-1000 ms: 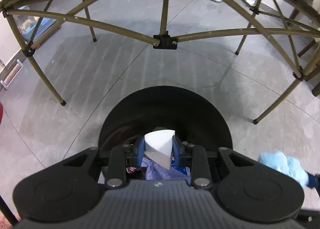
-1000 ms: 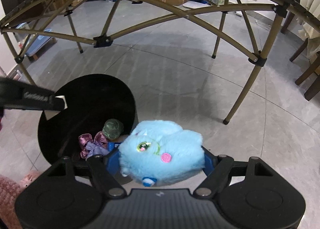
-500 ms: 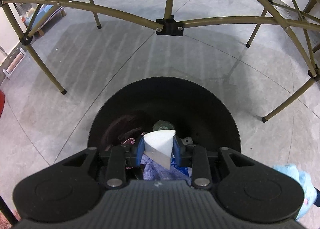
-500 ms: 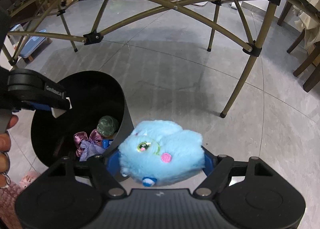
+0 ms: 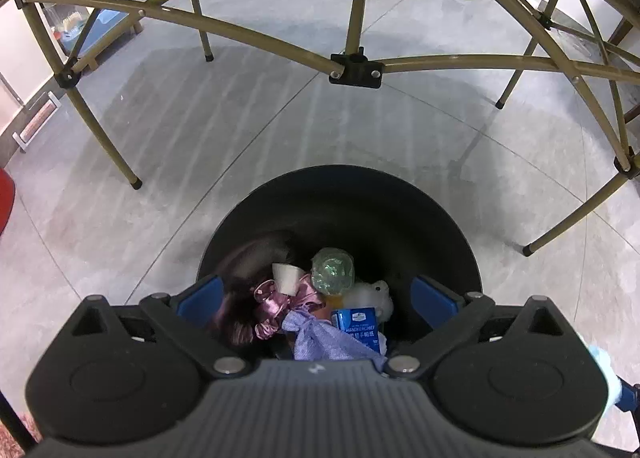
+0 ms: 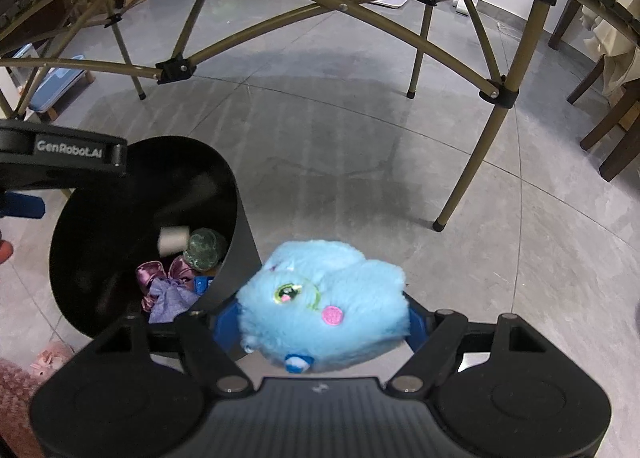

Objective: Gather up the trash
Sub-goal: 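Lower the left tool into the bin and open it to drop the foam wedge, then move the right tool holding the plush toy over the bin opening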

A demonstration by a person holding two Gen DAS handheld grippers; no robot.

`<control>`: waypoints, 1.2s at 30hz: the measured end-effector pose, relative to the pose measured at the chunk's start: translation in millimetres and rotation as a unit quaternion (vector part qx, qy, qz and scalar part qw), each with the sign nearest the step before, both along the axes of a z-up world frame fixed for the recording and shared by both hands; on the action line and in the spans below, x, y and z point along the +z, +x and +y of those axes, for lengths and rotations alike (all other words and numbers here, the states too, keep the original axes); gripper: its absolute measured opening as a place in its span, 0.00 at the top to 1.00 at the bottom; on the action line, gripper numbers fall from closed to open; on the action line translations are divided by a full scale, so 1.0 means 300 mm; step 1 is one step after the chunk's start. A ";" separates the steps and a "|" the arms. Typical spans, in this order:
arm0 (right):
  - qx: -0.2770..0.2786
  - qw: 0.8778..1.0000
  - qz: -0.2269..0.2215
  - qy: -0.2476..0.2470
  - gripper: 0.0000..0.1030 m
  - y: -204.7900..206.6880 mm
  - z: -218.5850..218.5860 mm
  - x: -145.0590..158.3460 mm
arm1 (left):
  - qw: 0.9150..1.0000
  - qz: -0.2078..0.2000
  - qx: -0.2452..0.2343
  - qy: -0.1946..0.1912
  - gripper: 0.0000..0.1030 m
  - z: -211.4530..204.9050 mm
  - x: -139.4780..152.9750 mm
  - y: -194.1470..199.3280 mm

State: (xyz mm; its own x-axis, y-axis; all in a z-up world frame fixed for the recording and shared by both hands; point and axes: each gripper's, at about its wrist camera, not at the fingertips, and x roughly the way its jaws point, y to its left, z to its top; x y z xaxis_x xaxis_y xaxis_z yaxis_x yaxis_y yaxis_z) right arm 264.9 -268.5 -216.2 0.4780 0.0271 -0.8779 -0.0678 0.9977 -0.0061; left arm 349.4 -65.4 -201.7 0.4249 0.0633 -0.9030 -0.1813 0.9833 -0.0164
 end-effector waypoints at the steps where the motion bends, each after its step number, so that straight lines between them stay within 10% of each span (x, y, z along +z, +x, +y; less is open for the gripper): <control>1: 0.000 1.000 0.000 0.000 0.25 0.001 0.001 -0.001 | 1.000 -0.001 0.000 0.000 0.01 0.002 0.000 -0.001; 36: 0.068 0.997 -0.014 0.016 0.25 0.093 0.332 0.032 | 0.998 -0.026 0.041 0.030 0.01 0.344 0.074 -0.108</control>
State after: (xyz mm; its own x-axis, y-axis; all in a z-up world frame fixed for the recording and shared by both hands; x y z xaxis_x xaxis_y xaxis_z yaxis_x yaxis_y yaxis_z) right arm 292.8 -169.1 -206.6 0.4921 0.1205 -0.8621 -0.2025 0.9791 0.0213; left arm 316.9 37.6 -179.4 0.4626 0.1523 -0.8734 -0.2609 0.9649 0.0301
